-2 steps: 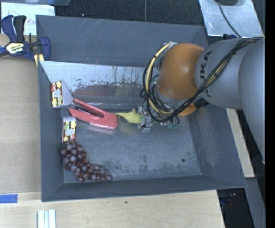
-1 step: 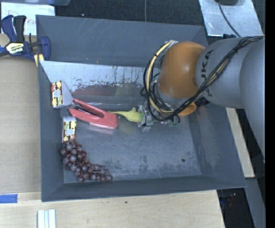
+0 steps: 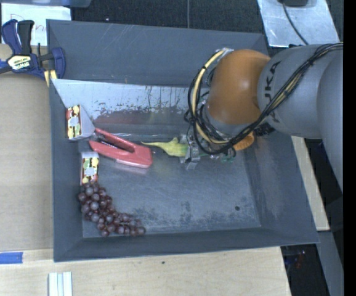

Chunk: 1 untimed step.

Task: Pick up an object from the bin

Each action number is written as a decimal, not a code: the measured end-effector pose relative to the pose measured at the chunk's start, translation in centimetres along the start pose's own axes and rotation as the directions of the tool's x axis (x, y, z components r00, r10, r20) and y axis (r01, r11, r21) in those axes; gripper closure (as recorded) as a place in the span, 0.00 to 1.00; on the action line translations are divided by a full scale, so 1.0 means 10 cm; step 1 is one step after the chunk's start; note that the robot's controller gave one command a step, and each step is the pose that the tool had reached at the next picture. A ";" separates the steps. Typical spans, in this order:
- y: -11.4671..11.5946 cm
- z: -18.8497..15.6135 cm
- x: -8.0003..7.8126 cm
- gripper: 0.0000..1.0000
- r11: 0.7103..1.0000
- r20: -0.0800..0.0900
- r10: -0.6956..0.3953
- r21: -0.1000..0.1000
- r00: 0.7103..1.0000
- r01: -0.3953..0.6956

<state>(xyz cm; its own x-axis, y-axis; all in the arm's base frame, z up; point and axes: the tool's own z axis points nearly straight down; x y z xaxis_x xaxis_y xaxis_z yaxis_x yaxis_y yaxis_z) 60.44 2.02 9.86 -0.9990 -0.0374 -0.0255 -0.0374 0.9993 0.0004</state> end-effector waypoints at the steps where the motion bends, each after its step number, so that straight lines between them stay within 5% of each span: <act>1: 0.00 -0.24 -0.01 1.00 1.000 0.002 0.000 0.000 1.000 0.000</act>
Offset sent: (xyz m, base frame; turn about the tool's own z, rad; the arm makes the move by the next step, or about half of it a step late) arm 0.0004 -0.0001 0.1013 -0.0002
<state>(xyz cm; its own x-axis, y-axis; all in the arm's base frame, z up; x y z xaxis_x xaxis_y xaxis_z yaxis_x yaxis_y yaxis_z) 60.48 2.00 12.22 -0.9989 -0.0376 -0.0272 -0.0376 0.9993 0.0003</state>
